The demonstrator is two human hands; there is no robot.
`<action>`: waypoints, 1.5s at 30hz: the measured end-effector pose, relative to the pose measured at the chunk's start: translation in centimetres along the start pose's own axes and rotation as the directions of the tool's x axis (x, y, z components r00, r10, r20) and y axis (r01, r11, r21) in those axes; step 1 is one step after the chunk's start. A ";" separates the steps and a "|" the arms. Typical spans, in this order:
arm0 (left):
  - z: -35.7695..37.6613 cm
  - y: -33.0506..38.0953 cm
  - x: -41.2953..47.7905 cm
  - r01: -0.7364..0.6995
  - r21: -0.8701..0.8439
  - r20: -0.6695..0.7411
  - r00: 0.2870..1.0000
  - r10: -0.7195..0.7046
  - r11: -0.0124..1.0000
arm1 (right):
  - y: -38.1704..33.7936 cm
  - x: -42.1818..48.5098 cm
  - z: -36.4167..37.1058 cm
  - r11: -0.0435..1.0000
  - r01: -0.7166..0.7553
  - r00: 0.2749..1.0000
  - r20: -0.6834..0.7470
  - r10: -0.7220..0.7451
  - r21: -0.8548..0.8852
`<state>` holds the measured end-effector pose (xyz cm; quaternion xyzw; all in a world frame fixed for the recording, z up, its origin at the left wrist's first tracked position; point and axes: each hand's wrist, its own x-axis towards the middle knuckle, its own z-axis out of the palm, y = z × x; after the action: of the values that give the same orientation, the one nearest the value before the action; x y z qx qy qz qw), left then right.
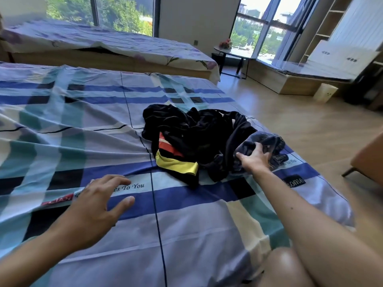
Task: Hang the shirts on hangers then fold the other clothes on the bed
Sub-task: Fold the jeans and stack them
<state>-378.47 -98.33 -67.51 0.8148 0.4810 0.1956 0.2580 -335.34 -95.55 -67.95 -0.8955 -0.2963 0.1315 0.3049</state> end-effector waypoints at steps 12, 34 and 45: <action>-0.5 1.6 -0.7 0.010 -0.061 0.027 1.000 -0.008 0.998 | -6.5 -4.7 -4.3 0.778 0.244 0.962 -0.243 -0.121 0.579; -5.0 0.3 -0.3 0.103 -0.960 -0.048 0.855 -0.516 0.260 | -10.8 -20.8 1.5 0.467 0.827 0.297 0.461 -0.836 0.314; -7.6 -2.9 0.4 0.186 -0.917 -0.099 0.749 -0.655 0.352 | -9.1 -18.8 9.3 0.269 0.963 0.235 0.506 -0.830 -0.007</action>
<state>-384.51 -95.01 -63.21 0.3387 0.5585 0.5172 0.5531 -358.17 -96.87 -68.53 -0.5381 -0.8341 0.0608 0.1055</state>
